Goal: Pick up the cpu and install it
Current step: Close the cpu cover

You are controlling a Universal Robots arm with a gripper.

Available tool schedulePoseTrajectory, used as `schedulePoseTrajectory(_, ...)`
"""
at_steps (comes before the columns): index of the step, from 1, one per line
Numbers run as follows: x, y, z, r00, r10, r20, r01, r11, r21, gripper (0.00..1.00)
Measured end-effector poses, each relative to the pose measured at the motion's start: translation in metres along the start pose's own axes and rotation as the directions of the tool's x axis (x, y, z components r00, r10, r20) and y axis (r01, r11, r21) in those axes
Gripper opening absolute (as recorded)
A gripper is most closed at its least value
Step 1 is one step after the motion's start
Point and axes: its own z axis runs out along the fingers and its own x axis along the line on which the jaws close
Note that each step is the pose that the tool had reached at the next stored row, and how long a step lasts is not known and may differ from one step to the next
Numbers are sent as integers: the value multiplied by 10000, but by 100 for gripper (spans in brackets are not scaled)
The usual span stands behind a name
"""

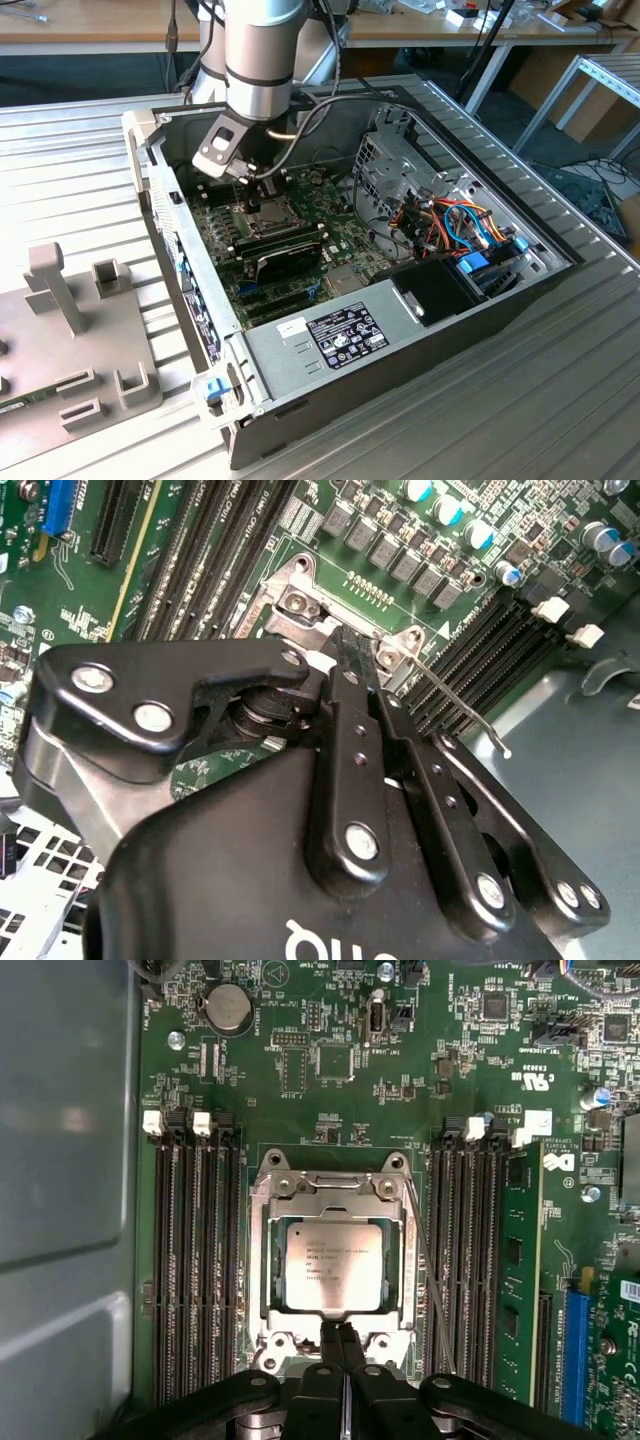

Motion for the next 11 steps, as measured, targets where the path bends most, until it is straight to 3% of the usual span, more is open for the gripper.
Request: schedulePoseTrajectory(11, 1, -15, 31, 10000, 50, 3, -50, 10000, 2, 11)
